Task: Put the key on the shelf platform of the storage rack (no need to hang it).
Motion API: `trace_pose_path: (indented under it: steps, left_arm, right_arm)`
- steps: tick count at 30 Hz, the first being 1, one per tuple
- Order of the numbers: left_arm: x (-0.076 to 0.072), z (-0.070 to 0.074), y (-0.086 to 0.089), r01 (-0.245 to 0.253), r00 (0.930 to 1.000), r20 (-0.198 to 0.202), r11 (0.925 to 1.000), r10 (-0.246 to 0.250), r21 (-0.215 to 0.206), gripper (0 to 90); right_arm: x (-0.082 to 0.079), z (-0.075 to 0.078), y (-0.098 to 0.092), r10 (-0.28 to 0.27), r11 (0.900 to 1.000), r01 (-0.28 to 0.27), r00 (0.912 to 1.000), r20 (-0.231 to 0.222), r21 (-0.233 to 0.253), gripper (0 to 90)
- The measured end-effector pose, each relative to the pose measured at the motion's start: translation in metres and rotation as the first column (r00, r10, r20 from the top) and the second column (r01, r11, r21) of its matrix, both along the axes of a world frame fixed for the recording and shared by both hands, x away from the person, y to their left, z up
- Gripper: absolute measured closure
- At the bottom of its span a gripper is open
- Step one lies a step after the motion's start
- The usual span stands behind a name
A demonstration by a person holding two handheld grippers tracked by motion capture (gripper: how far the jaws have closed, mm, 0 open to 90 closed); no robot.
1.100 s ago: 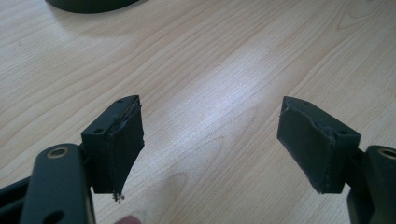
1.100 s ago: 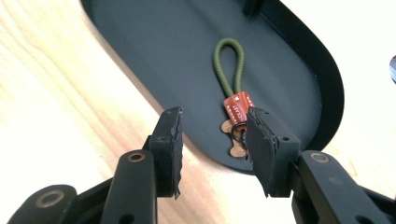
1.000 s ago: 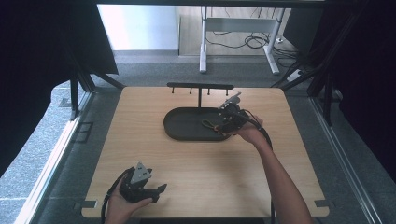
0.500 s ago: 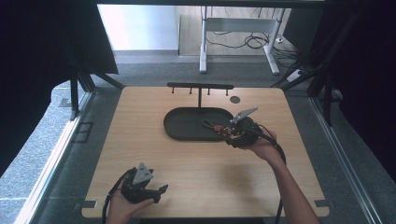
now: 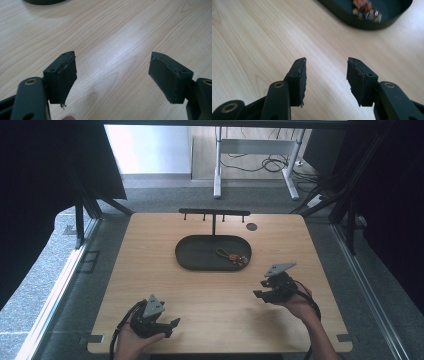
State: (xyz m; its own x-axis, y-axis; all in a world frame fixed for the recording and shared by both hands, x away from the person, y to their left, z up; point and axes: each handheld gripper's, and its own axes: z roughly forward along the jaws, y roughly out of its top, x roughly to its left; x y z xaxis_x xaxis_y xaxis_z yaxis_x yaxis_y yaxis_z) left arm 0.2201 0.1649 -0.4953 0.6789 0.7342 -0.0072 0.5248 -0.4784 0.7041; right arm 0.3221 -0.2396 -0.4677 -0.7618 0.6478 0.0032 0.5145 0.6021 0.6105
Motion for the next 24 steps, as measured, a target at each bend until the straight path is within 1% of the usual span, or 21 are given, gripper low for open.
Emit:
trace_pose_path:
  steps: [1,3,6,7,8,11,14,18,20,24]
  left_arm:
    - [0.0,0.0,0.0,0.0,1.0,-0.001,1.0,0.0,0.002,23.0]
    - [0.0,-0.001,-0.001,0.001,1.0,-0.002,1.0,-0.001,0.005,23.0]
    - [0.0,-0.001,-0.003,0.005,1.0,-0.004,1.0,-0.005,0.008,23.0]
    - [0.0,-0.001,-0.003,0.007,1.0,-0.003,1.0,-0.007,0.007,23.0]
    - [0.0,-0.001,-0.003,0.007,1.0,-0.003,1.0,-0.007,0.007,23.0]
    - [0.0,-0.001,-0.002,0.003,1.0,-0.004,1.0,-0.003,0.007,23.0]
    - [0.0,-0.002,-0.003,0.002,1.0,-0.006,1.0,-0.002,0.008,23.0]
    - [0.0,-0.002,-0.003,0.005,1.0,-0.005,0.9999,-0.005,0.01,22.9]
    - [0.0,-0.002,-0.003,0.003,1.0,-0.005,0.9999,-0.003,0.01,23.0]
    - [0.0,-0.001,-0.003,0.002,1.0,-0.004,1.0,-0.002,0.008,23.0]
  right_arm:
    - [0.0,0.0,0.0,0.0,1.0,0.0,1.0,0.0,0.0,50.1]
    - [-0.004,-0.011,-0.003,-0.004,1.0,0.004,0.9999,-0.014,0.006,50.0]
    - [-0.006,-0.015,-0.005,-0.005,1.0,0.006,0.9998,-0.019,0.013,49.4]
    - [-0.01,-0.02,-0.007,-0.009,1.0,0.009,0.9998,-0.02,0.019,48.6]
    - [-0.01,-0.02,-0.007,-0.009,1.0,0.009,0.9998,-0.02,0.019,48.6]
    - [-0.016,-0.029,-0.01,-0.015,1.0,0.016,0.9996,-0.025,0.017,48.2]
    - [-0.02,-0.04,-0.013,-0.024,0.999,0.026,0.9989,-0.04,0.032,47.7]
    - [-0.021,-0.043,-0.014,-0.022,1.0,0.023,0.9985,-0.05,0.019,47.0]
    - [-0.021,-0.043,-0.016,-0.033,0.999,0.034,0.9983,-0.049,0.031,46.9]
    - [-0.022,-0.04,-0.017,-0.042,0.998,0.043,0.9988,-0.024,0.045,45.1]
